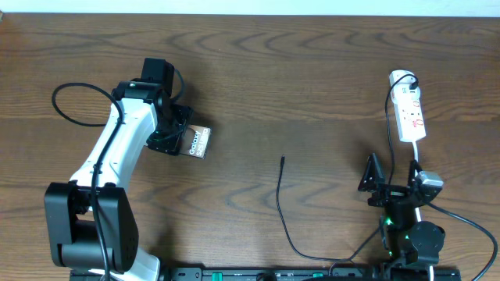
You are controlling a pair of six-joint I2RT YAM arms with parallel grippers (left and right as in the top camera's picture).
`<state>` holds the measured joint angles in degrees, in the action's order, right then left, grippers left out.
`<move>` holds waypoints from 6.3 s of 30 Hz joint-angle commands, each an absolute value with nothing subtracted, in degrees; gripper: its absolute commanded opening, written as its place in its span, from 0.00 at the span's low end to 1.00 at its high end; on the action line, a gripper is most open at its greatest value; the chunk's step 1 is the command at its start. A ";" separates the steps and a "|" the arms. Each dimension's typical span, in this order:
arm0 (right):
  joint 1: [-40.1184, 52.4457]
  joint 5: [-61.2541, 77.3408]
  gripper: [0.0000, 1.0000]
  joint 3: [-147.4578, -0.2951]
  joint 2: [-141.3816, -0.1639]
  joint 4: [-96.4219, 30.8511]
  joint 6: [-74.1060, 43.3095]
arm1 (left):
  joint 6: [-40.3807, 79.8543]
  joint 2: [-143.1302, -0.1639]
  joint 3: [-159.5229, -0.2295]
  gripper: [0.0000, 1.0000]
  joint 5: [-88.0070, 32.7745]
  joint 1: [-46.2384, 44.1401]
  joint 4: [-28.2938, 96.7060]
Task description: Plug charger to phone and switch on socket
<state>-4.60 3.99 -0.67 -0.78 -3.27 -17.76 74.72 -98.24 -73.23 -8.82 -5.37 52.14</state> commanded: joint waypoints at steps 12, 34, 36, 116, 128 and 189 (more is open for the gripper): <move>-4.93 15.40 0.99 -39.09 -27.49 -17.43 -17.26 | 73.95 -96.12 -75.22 0.07 -7.88 -5.54 52.45; -4.27 59.29 0.99 -65.82 -88.88 -30.00 -38.35 | 73.91 -96.12 -75.22 0.08 -7.88 -5.54 52.49; -3.75 62.13 0.99 -65.82 -92.20 -29.69 -38.61 | 73.91 -96.12 -75.22 0.07 -7.88 -5.54 52.49; 30.68 63.16 0.99 -65.73 -115.74 18.44 -46.68 | 74.02 -96.12 -75.22 0.07 -13.26 -5.54 51.31; 34.24 55.02 0.99 -65.73 -115.79 18.72 -54.70 | 83.99 -96.12 -75.22 0.07 -14.44 -5.54 51.16; 38.41 47.27 0.72 -65.73 -115.79 18.81 -57.82 | 89.91 -96.12 -75.22 0.08 -22.57 -6.85 53.76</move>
